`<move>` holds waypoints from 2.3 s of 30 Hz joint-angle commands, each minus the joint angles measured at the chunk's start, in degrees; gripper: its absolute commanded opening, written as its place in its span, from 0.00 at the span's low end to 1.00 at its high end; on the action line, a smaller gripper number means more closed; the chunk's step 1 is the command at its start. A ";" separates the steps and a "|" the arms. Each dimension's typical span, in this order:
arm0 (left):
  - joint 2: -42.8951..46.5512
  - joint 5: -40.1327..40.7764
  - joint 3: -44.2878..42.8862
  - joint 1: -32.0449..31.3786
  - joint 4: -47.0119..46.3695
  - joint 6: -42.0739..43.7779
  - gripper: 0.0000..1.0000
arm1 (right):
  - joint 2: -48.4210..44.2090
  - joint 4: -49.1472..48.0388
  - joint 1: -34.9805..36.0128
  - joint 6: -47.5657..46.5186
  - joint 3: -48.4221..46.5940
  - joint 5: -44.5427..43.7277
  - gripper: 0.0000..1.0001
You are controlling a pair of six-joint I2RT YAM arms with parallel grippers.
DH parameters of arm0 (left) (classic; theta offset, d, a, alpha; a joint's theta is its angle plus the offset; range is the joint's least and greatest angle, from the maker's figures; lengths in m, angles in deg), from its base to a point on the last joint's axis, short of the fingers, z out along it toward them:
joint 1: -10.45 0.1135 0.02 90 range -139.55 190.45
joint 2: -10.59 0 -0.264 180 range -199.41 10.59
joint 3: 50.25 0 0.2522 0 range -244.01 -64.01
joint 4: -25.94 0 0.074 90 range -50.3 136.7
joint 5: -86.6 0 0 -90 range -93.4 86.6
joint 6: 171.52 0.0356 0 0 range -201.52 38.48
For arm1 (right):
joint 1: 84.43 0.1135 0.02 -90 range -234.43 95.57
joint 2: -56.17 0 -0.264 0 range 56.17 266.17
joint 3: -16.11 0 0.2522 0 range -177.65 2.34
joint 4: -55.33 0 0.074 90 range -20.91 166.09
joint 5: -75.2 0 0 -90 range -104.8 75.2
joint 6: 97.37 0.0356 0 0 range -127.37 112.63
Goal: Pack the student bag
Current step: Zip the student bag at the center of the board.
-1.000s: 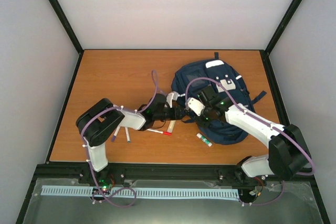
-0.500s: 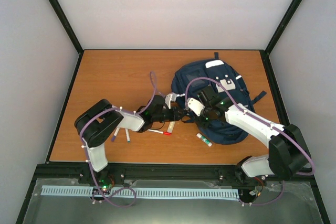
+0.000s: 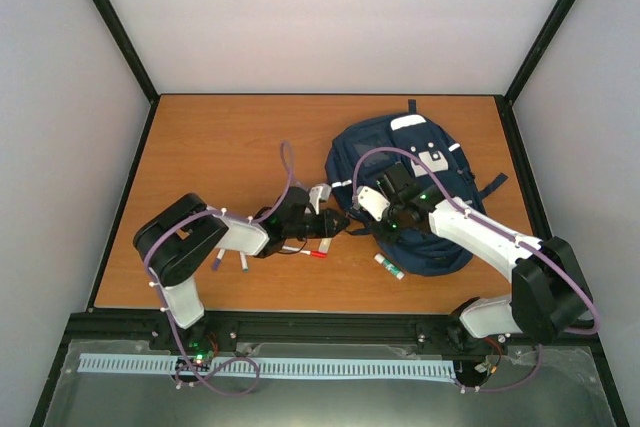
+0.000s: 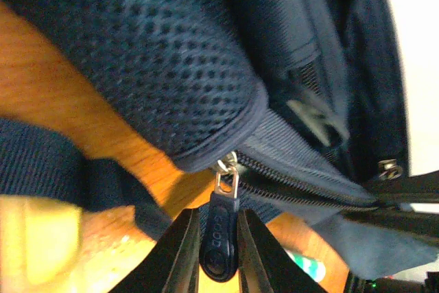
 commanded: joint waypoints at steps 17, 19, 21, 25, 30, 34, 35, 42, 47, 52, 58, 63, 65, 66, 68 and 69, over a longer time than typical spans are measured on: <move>-0.33 -2.63 0.03 -1.87 2.78 2.81 0.05 | 4.04 -3.84 -0.57 -0.67 -1.05 1.84 0.04; -0.24 -2.90 -0.92 -3.03 4.28 3.46 0.05 | 5.99 -3.67 -0.64 -0.71 -1.26 2.23 0.04; -0.32 -3.17 -1.39 -4.19 4.85 3.60 0.04 | 7.59 -3.59 -0.55 -0.62 -1.88 2.41 0.05; -0.63 -3.99 -1.83 -6.16 5.05 3.13 0.04 | 8.96 -4.83 -0.60 -0.29 -2.88 2.13 0.05; -1.15 -4.22 -2.29 -7.36 4.99 2.41 0.04 | 9.54 -3.38 -0.74 -0.57 -4.39 1.78 0.16; -1.26 -2.58 -2.71 -7.36 6.41 2.52 0.04 | 4.32 1.72 -3.97 -1.17 -6.08 2.92 0.43; -1.30 -2.36 -3.00 -7.36 6.70 2.50 0.04 | 2.62 3.39 -5.28 -1.67 -6.79 3.10 0.47; -1.69 -1.65 -3.72 -7.36 8.24 2.72 0.04 | -6.59 12.35 -17.61 -7.25 -6.91 2.50 0.57; -1.78 -1.53 -3.94 -7.36 9.28 3.01 0.04 | -10.25 12.40 -26.65 -12.69 -0.74 -2.33 0.61; -2.00 -1.89 -3.62 -7.34 9.63 3.19 0.04 | -6.64 9.24 -30.73 -16.22 4.85 -10.13 0.65; -2.66 -2.60 -3.52 -7.36 8.07 2.32 0.05 | 3.82 4.29 -30.34 -14.72 1.79 -7.15 0.59; -3.27 -2.82 -4.32 -7.72 7.00 1.39 0.05 | 12.25 2.44 -26.62 -12.05 -4.38 -6.65 0.55; -3.73 -2.77 -4.74 -7.92 6.33 0.98 0.05 | 14.63 2.28 -24.44 -10.56 -6.61 -6.14 0.54; -4.02 -2.70 -5.07 -7.96 5.95 0.73 0.05 | 15.90 2.29 -23.34 -9.84 -8.04 -5.80 0.54; -4.59 -2.79 -5.87 -8.11 5.45 0.22 0.06 | 18.32 1.92 -21.50 -8.45 -10.27 -5.58 0.53; -4.88 -2.86 -6.40 -8.18 5.23 0.03 0.06 | 19.47 1.78 -20.96 -7.78 -11.47 -5.42 0.53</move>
